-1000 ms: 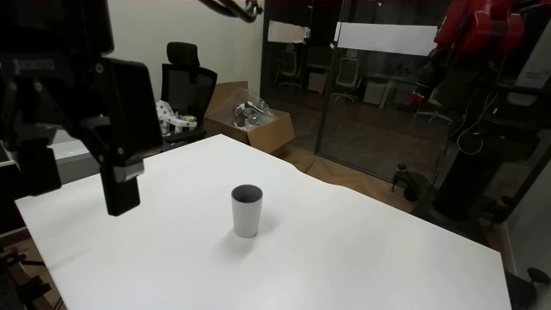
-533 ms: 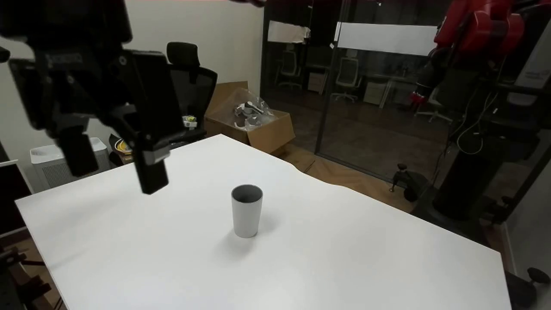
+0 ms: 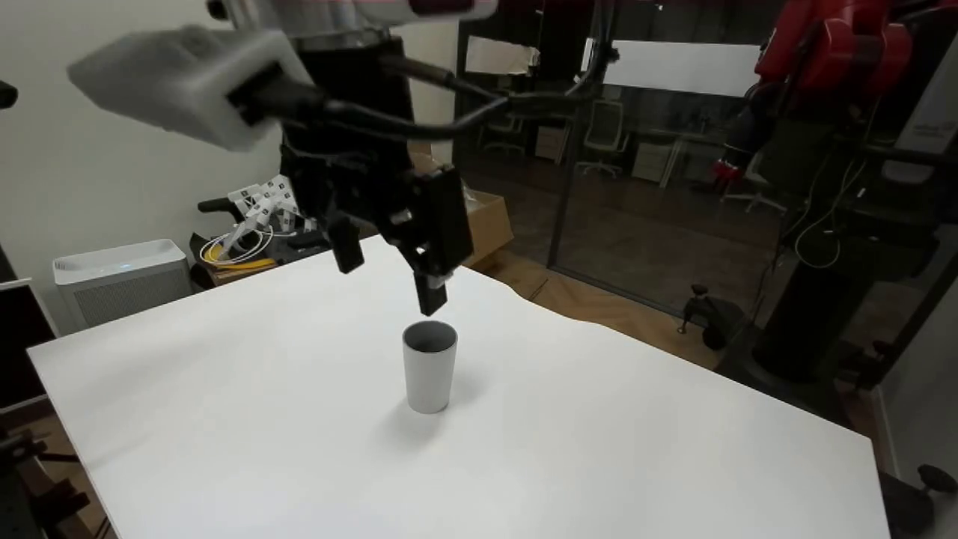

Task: Move the mug to the left

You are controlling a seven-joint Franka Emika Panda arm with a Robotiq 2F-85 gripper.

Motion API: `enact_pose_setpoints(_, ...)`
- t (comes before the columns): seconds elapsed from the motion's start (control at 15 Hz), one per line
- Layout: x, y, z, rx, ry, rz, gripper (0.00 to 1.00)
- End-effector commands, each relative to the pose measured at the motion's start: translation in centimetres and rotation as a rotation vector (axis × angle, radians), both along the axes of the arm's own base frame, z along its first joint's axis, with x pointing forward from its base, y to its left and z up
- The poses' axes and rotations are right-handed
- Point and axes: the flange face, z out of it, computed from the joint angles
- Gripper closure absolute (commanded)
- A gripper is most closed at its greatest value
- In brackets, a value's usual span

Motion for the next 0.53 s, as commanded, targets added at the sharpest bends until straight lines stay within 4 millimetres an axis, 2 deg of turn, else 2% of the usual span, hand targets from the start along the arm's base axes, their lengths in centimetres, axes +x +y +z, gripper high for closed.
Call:
enact_pose_setpoints(0.0,6.5,0.7,-2.8,-0.002,0.088,0.01,0.0)
enact_pose_setpoints(0.07,7.3,0.9,-3.3,-0.016,0.117,0.011,0.0)
enact_pose_setpoints(0.13,4.1,0.5,-2.4,-0.006,0.071,0.018,0.0)
enact_pose_setpoints(0.27,6.2,1.0,-3.9,-0.019,0.11,0.036,0.0)
enact_pose_setpoints(0.47,7.0,0.9,-4.3,-0.023,0.121,0.038,0.0)
